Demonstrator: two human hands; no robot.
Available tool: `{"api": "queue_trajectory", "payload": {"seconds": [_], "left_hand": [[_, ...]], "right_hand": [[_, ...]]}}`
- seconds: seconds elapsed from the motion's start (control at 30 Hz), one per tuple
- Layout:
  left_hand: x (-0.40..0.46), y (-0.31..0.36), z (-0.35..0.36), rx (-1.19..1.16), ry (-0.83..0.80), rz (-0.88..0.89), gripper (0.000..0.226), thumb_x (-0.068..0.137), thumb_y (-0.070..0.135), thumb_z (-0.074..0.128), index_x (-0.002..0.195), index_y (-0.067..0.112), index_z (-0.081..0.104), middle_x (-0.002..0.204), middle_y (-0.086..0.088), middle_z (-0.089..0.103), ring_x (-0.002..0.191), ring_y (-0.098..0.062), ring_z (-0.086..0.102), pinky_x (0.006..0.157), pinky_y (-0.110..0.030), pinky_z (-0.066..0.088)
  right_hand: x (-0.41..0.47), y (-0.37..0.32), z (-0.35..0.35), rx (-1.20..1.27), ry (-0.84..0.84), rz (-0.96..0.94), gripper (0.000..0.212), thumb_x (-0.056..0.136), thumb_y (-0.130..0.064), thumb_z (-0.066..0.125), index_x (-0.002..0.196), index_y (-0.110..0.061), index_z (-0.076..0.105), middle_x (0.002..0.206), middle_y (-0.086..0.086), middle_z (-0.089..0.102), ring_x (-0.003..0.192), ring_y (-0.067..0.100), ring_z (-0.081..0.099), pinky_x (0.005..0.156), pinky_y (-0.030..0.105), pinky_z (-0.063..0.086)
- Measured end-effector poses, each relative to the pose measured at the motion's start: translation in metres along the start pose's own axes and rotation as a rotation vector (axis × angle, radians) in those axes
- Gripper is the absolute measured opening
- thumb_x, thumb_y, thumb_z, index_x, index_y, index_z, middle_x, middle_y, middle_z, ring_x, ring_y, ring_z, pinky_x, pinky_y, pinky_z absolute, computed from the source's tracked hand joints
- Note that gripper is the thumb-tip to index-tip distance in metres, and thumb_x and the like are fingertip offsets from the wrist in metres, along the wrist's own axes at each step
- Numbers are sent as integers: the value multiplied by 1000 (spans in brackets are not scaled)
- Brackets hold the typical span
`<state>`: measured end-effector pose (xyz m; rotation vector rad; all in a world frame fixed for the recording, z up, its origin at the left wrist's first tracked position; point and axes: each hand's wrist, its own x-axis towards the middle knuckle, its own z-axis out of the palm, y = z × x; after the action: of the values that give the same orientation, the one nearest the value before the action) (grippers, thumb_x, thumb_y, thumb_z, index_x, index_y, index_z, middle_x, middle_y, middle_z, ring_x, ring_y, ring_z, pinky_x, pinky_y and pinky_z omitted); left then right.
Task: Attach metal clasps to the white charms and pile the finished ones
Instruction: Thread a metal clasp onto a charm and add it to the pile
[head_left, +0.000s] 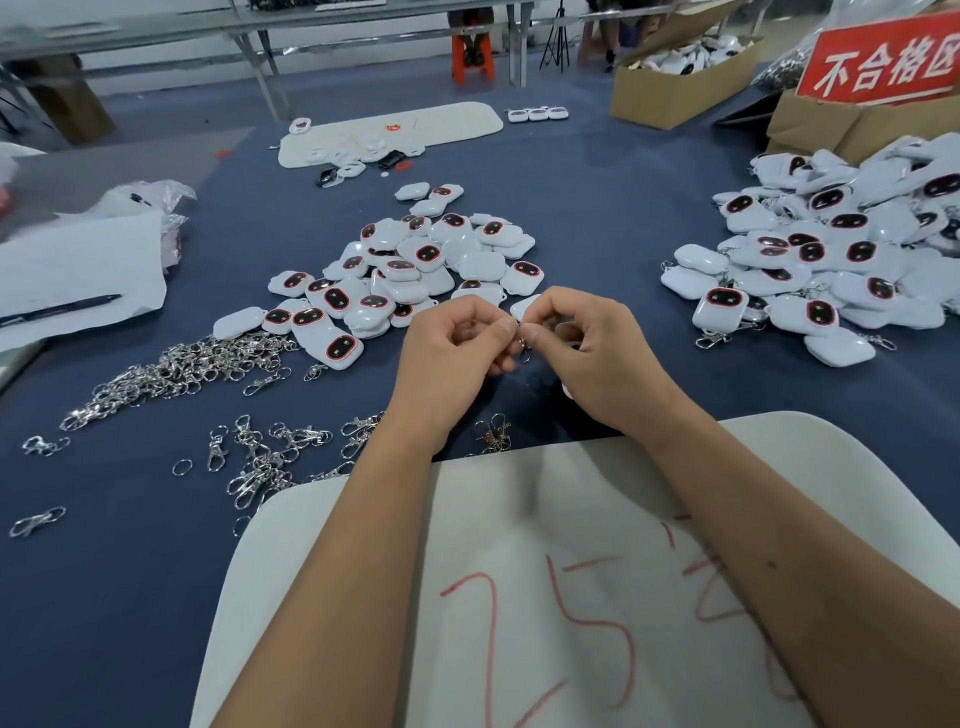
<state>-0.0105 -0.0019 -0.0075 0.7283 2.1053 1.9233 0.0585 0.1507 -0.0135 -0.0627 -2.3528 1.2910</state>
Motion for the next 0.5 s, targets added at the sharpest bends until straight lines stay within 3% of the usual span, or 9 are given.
{"api": "queue_trajectory", "payload": {"seconds": [0.07,0.27,0.4,0.5], "left_hand": [[0,1,-1,-3,-18,1,18,96,1,61,81,7,68,74,-12,70,64,-18,61,61,-21,49],[0,2,-2,-39,-25,-20,21,98,2,58,80,8,67,72,-6,67,61,-14,57,60,-21,46],[0,2,-1,-159,-86,-48,16,100,0,57,89,2,69,75,-3,71,64,-12,60,65,-22,50],[1,0,0,-163,-105,-34,14,100,-1,58,93,-1,70,77,-3,72,66,-11,61,66,-20,51]], "right_hand": [[0,0,0,14,-19,-15,14,97,-8,65,85,-15,64,75,1,61,57,10,40,58,23,36],[0,0,-2,82,-74,-18,15,100,-5,60,87,-13,61,76,-7,57,55,6,38,60,21,35],[1,0,-4,121,-68,12,11,102,-6,59,92,-8,62,85,15,66,63,31,47,66,33,40],[0,-1,-6,154,-65,23,10,103,-6,58,93,-5,62,87,19,66,66,25,47,66,34,39]]}}
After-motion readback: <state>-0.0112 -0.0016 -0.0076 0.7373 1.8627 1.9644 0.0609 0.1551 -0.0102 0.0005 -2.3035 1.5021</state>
